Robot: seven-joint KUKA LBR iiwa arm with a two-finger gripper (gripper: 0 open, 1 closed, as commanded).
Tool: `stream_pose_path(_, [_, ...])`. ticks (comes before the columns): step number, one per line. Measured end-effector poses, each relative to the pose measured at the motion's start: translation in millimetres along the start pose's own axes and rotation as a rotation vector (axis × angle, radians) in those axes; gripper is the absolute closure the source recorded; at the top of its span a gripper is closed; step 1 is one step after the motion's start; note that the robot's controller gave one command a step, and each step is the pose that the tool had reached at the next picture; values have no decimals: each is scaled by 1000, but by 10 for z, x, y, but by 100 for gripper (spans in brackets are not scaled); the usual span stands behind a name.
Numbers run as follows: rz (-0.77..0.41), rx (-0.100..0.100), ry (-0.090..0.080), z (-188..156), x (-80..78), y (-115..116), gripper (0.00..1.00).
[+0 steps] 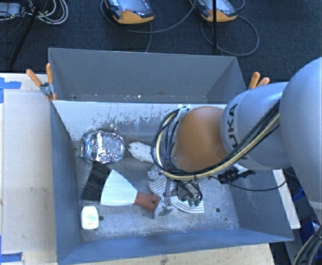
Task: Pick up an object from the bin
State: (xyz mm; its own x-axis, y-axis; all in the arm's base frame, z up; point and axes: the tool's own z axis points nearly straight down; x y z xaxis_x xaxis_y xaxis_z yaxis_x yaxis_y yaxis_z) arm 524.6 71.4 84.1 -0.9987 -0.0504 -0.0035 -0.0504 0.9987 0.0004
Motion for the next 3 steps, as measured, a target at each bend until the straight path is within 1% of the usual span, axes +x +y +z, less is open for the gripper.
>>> stream_pose_path(1, [15,0,7,-148,136,16,0])
stream_pose_path(2, [-5,0,4,-10,111,39,0])
stream_pose_path(3, [95,3,17,66,292,60,100])
